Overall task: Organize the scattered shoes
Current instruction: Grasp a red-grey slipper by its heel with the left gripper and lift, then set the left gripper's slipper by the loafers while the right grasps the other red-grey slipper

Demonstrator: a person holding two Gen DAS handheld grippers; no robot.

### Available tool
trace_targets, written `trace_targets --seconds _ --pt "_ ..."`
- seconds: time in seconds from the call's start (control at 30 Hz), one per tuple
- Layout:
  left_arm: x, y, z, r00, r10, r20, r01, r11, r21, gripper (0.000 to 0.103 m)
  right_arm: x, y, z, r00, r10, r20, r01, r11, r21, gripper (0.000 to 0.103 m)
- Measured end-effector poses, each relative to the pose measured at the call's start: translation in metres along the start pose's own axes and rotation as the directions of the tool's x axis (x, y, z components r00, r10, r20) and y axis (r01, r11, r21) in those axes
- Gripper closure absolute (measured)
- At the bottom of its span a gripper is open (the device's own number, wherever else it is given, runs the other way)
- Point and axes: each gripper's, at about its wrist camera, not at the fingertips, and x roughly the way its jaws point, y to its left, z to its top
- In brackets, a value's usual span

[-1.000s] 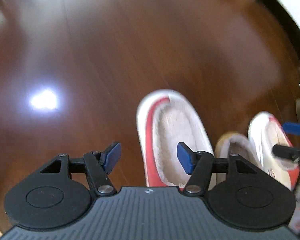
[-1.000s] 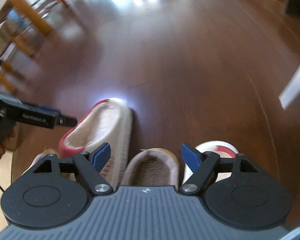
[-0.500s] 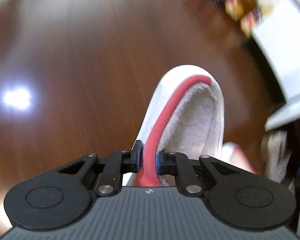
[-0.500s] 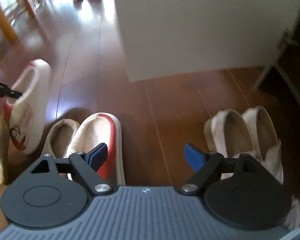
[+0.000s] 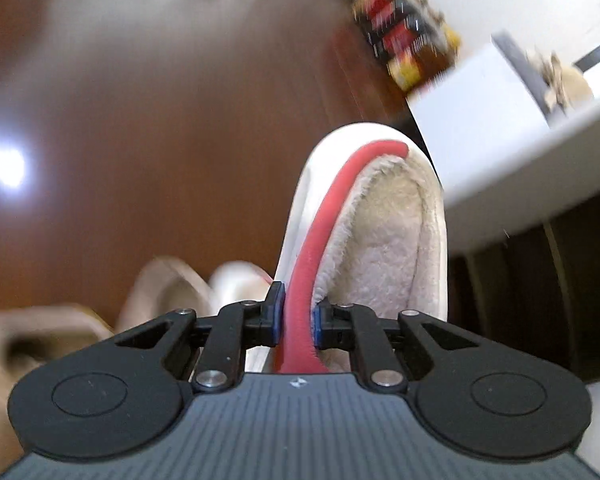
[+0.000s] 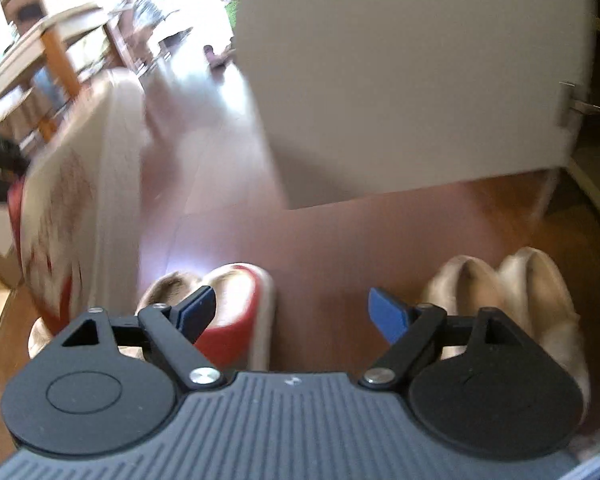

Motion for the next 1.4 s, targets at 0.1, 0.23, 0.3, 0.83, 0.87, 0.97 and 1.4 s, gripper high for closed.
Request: trace_targets --seconds 0.1,0.23,0.3,0.83,0.87,0.97,1.4 --pt "0.056 -0.028 -0.024 0.997 0.019 -0.075 -0.02 1.0 -0.014 0.089 -0.044 -0.045 -0.022 0.995 -0.098 0.023 0.097 0.994 0.051 0.02" --pt "0.122 -0.042 -0.059 0.988 0.078 -0.132 -0.089 0.993 -0.08 0.087 -0.063 -0.079 -0.048 0.986 -0.167 0.002 0.165 0.978 0.129 0.018" --pt "0.155 -0.041 -0.073 0.981 0.111 -0.157 -0.127 0.987 -0.096 0.077 -0.062 -0.091 -0.061 0.983 -0.183 -0.018 0.184 0.969 0.166 0.018" --pt "0.052 -0.053 -0.105 0.977 0.203 -0.064 -0.187 0.962 0.197 0.048 0.041 -0.028 -0.102 0.96 -0.065 -0.271 -0.007 0.966 -0.257 0.013" --pt "0.049 -0.047 -0.104 0.973 0.218 -0.07 -0.199 0.957 0.211 0.048 0.058 -0.023 -0.101 0.958 -0.084 -0.274 0.001 0.957 -0.289 0.013" --pt "0.066 -0.035 -0.119 0.957 0.276 -0.095 -0.24 0.929 0.282 0.048 0.078 -0.015 -0.101 0.956 -0.097 -0.278 0.004 0.947 -0.32 0.009" --pt "0.066 -0.021 -0.137 0.948 0.307 -0.086 -0.257 0.896 0.361 0.048 0.087 -0.042 -0.092 0.947 -0.071 -0.313 -0.011 0.968 -0.252 0.026"
